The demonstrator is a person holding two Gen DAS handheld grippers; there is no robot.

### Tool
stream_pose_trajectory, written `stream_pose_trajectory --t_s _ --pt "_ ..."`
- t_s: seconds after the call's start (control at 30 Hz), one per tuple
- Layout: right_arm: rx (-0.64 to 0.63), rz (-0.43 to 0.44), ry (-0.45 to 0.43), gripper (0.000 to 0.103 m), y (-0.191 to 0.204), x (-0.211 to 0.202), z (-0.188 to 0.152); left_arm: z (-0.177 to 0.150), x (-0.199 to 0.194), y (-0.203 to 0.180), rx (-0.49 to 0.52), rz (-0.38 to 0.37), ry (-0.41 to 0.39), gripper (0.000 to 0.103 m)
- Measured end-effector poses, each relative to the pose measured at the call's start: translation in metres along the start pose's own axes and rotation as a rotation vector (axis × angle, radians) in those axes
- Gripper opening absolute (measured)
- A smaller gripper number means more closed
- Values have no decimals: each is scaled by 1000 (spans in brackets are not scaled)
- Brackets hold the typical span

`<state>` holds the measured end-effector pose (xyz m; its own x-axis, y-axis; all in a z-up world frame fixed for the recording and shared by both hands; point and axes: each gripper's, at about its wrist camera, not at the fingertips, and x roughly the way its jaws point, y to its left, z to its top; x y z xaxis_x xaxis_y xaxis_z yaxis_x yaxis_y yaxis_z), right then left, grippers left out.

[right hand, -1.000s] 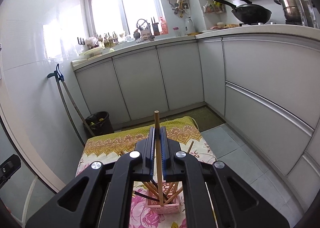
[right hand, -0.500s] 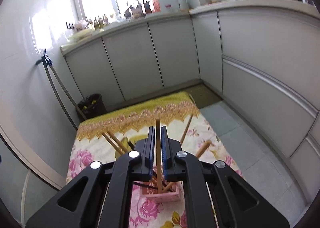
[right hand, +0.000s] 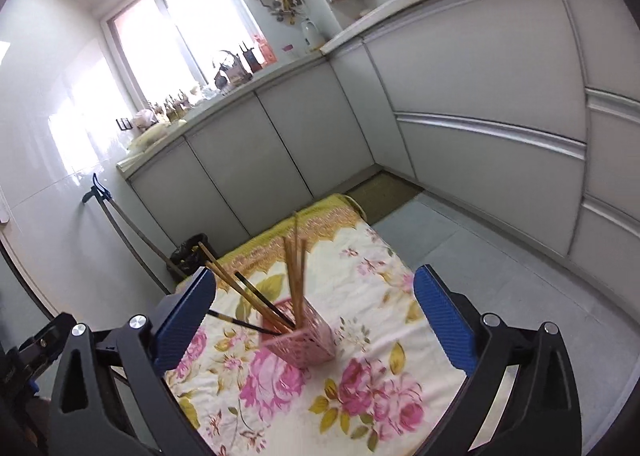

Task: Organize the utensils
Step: 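Move the left tool to the last two chopsticks and close on them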

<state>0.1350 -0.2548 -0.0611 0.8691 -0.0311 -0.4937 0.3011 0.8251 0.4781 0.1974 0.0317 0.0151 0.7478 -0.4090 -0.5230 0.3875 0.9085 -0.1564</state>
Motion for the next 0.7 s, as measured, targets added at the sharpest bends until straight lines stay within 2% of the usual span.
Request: stream_pose_trajectory --t_s 0.1,0.2,0.27,0.37,0.5,0.6,0.7 --pt "78 -70 104 97 -39 -7 -22 -14 16 -22 77 -9 72 96" --pt "124 -188 154 97 -69 -17 -46 -34 36 -48 148 -5 140 96" --pt "120 -263 159 97 -83 -26 -56 -46 48 -62 165 -11 174 96" --pt "92 -344 119 97 -90 -38 -65 -64 61 -83 187 -38 214 96" --pt "60 -386 90 97 -98 -49 -67 -89 78 -116 284 -73 277 96" --pt "99 -356 154 97 -108 -48 -73 -106 92 -140 379 -114 360 96" --pt "131 -341 190 97 -116 -47 -83 -121 105 -153 452 -104 408 96"
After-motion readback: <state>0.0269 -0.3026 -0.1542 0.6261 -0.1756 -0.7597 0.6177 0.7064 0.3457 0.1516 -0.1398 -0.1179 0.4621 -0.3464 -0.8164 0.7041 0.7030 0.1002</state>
